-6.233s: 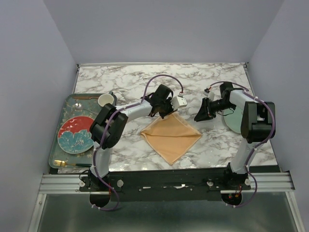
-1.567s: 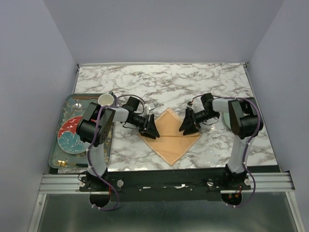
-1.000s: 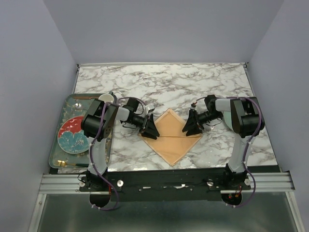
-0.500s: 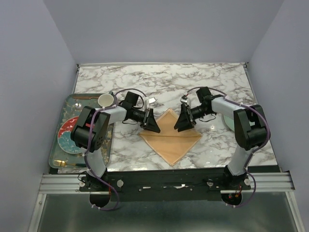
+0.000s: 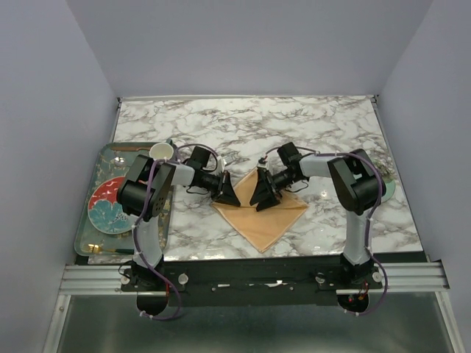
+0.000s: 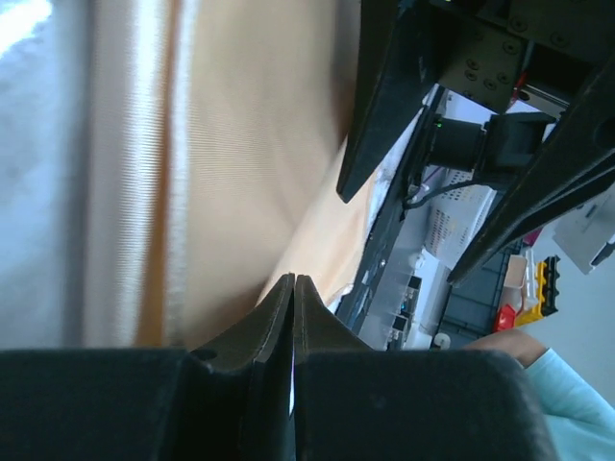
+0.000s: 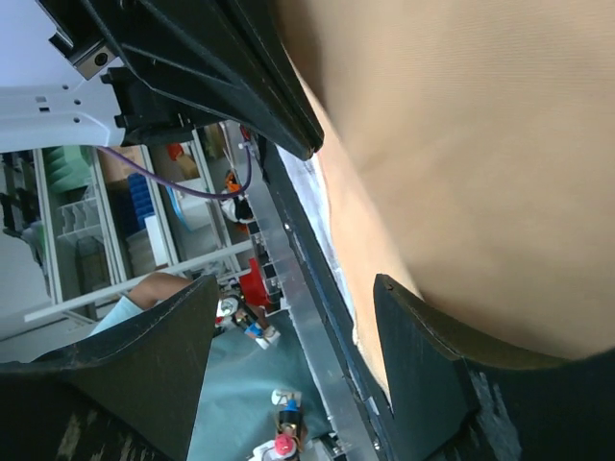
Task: Fold the napkin into a case and place the utensils inside
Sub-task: Smooth out the upper triangle-folded napkin at the center of the board.
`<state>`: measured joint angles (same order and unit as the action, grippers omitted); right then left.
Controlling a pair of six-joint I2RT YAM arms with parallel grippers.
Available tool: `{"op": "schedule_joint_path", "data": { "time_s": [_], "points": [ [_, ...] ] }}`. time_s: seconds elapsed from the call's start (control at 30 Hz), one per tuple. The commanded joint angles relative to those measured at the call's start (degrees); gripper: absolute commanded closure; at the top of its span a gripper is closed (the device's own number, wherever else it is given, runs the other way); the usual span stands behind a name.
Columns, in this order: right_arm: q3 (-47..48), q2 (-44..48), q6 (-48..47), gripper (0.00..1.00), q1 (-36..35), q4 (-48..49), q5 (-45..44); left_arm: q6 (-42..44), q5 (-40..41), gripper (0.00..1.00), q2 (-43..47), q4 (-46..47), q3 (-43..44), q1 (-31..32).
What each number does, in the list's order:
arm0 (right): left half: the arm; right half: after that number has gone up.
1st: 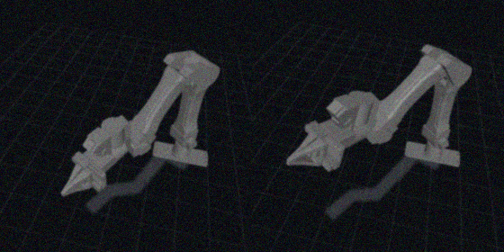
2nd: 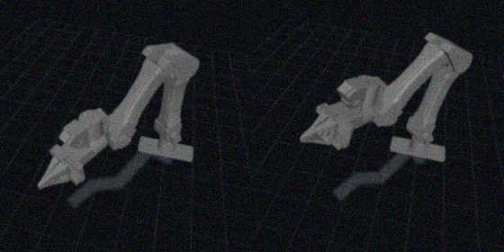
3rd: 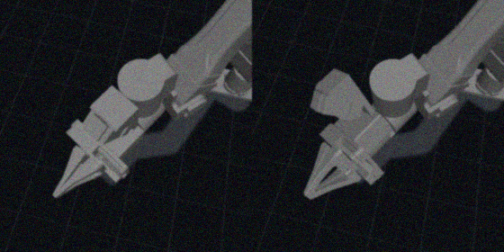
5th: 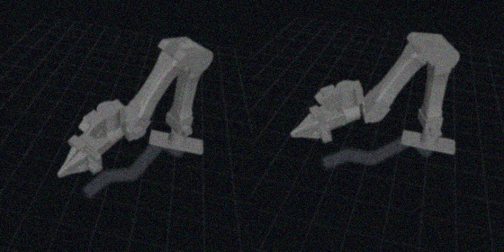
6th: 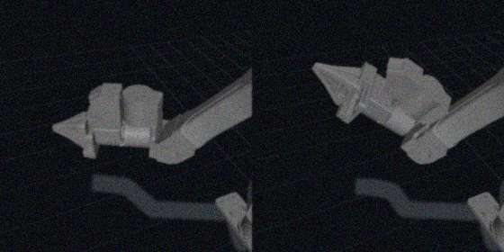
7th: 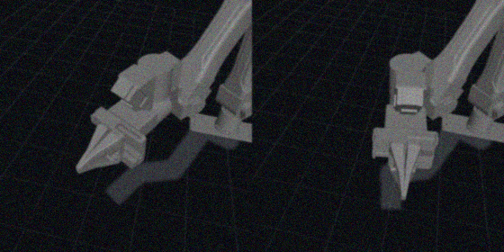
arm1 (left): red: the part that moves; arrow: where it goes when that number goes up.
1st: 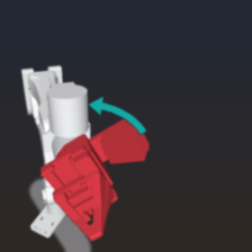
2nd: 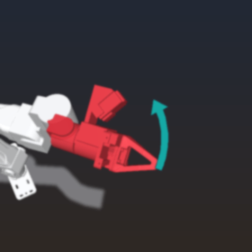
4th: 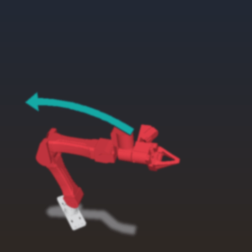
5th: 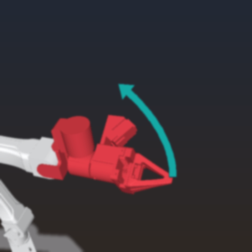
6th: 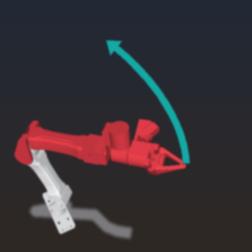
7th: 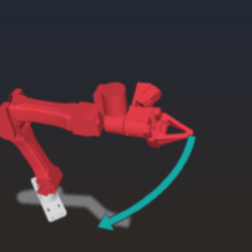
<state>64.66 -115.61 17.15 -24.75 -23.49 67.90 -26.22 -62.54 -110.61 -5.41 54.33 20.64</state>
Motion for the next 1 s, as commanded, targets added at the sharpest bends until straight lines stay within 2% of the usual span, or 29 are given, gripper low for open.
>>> {"op": "schedule_joint_path", "data": {
  "time_s": [0.0,0.23,0.5,0.67,0.87,0.9,0.97],
  "points": [
    [-0.8,-3.5,-0.6,0.26,0.7,2.0,1.3,0.3,3.0,0.89,-3.7,1.1,0.6,-0.1],
    [-4.5,-3.0,-5.0,0.26,5.9,-0.4,0.8,3.0,4.1,0.94,-6.8,-1.6,1.7,-0.9],
    [-6.7,-2.1,-19.6,0.27,12.0,-13.9,-2.2,3.5,4.6,0.96,-7.4,-2.5,1.9,-1.2],
    [-5.7,-2.0,-24.9,0.27,17.2,-20.5,-3.8,3.6,4.9,0.96,-7.6,-2.7,1.6,-1.3],
    [-2.6,-1.0,-26.3,0.27,17.6,-23.3,-3.0,4.0,4.4,0.96,-7.0,-2.5,1.3,-1.2],
    [-1.9,-1.0,-26.2,0.27,17.5,-23.4,-2.0,4.1,3.8,0.94,-6.6,-2.5,1.3,-1.2],
    [0.5,-0.9,-26.3,0.27,16.6,-24.1,-1.5,5.0,1.2,0.81,-4.6,-2.5,1.1,-1.0]
  ]
}}
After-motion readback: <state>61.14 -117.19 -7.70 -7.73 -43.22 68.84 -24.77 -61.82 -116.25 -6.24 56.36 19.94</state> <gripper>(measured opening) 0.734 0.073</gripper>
